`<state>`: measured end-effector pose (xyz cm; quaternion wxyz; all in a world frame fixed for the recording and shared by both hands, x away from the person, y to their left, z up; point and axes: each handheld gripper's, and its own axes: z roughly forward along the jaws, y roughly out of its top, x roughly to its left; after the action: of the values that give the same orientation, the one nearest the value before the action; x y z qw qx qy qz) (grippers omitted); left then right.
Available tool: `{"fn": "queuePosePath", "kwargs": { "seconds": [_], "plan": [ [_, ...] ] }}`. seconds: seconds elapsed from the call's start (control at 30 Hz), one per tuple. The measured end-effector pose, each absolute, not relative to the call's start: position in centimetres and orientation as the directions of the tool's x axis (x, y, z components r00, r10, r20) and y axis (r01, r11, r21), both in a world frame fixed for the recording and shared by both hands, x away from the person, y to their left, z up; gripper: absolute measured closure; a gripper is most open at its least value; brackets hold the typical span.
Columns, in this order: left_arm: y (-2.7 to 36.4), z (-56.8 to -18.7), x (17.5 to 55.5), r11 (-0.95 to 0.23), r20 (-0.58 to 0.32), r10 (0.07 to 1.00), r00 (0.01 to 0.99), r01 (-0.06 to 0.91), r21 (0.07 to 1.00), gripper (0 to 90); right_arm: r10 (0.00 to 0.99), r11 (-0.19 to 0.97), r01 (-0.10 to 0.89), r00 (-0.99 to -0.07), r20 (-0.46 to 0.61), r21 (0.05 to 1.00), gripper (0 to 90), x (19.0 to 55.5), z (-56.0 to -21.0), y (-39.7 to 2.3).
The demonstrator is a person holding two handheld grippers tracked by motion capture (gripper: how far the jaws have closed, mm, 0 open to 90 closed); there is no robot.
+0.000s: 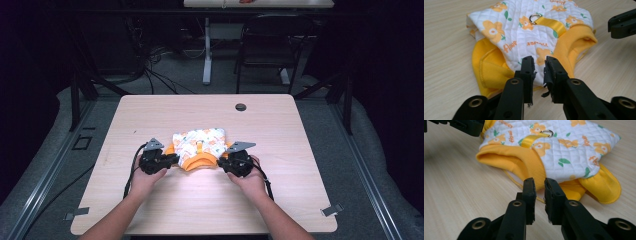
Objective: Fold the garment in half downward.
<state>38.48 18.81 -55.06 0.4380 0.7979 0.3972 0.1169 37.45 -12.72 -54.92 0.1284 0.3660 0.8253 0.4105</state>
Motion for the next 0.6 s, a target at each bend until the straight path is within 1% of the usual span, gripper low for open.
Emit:
{"fn": "queuePosePath", "kwargs": {
  "seconds": [0.07,0.23,0.33,0.6],
  "plan": [
    [19.3,-54.6,38.0,-0.288,-0.165,0.737,0.655,0.526,0.800,69.4,0.712,0.384,0.495,-0.696,0.092,0.780,72.8,36.9,-54.4,-13.0],
    [20.6,-54.1,36.7,-0.254,-0.197,0.731,0.653,0.529,0.810,62.9,0.716,0.381,0.465,-0.695,0.063,0.799,61.5,35.7,-53.0,-13.6],
    [21.3,-54.1,35.8,-0.234,-0.212,0.735,0.644,0.534,0.812,60.8,0.714,0.371,0.461,-0.696,0.070,0.806,57.1,34.8,-52.5,-14.0],
    [22.9,-54.4,33.1,-0.208,-0.227,0.746,0.626,0.543,0.814,57.1,0.719,0.376,0.461,-0.693,0.062,0.804,52.8,32.6,-52.2,-15.3]
  ]
}}
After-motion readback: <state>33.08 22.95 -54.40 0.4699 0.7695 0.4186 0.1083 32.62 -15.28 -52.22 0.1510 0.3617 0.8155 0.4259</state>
